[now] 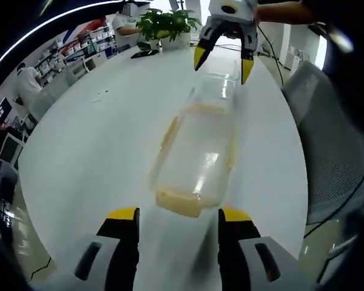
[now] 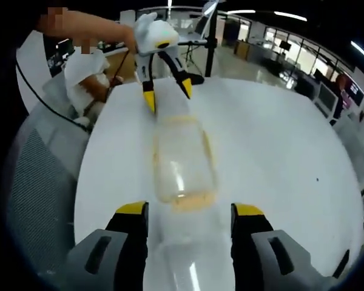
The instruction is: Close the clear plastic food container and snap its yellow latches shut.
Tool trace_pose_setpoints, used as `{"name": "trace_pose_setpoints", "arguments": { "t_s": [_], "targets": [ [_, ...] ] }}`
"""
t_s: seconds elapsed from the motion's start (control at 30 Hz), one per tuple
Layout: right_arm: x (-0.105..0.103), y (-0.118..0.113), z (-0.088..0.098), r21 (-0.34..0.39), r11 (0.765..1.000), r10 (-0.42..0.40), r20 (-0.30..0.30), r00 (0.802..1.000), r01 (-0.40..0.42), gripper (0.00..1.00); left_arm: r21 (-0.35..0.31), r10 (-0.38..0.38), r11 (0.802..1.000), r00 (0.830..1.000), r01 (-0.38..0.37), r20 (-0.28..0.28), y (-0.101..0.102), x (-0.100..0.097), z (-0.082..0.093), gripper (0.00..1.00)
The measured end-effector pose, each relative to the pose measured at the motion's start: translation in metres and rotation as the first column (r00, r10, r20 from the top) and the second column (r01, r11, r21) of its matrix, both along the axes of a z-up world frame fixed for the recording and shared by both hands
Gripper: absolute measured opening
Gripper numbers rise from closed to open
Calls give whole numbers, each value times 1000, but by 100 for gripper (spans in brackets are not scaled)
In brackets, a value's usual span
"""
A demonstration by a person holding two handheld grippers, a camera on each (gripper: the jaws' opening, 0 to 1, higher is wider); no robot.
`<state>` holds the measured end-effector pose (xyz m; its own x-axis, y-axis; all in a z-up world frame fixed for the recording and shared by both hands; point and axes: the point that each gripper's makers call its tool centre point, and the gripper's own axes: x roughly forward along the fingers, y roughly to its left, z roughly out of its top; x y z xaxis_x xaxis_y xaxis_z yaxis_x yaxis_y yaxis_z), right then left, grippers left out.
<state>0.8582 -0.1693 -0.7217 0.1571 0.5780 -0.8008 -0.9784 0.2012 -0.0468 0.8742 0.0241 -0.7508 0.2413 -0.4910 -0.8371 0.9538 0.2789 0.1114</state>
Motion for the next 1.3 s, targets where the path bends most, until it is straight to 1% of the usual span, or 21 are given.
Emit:
{"name": "trace_pose_setpoints", "arguments": {
  "t_s": [0.17,0.23,0.33,0.53,0.77,0.9,1.03,1.23,1.3],
  "targets": [
    [1,4,-14,-48,998,42,-23,999,-43,52,16,-31,999,1000,31,-4,-1,5,-3,46],
    [8,4,-19,-67,996,54,-28,998,-56,51,20,-45,999,999,45,-7,-2,9,-5,46],
    [11,4,-27,-108,990,85,-30,996,-88,49,32,-72,997,997,72,-13,-4,14,-7,45],
    [12,7,-39,-129,986,101,-49,994,-107,48,42,-98,994,995,99,-30,-9,19,-14,45],
    [13,8,-54,-175,974,133,-59,989,-141,45,55,-135,989,990,138,-48,-14,18,-22,44],
    [14,9,-58,-190,971,137,-68,988,-147,44,48,-149,987,987,152,-62,-17,17,-23,44],
    [16,11,-60,-192,970,135,-79,988,-148,43,55,-174,982,982,178,-73,-19,16,-25,44],
    [12,15,-65,-202,967,138,-91,986,-154,42,56,-191,979,977,197,-92,-19,14,-27,43],
    [10,14,-68,-218,962,148,-90,985,-165,42,71,-202,975,975,209,-96,-17,14,-28,42]
  ]
}}
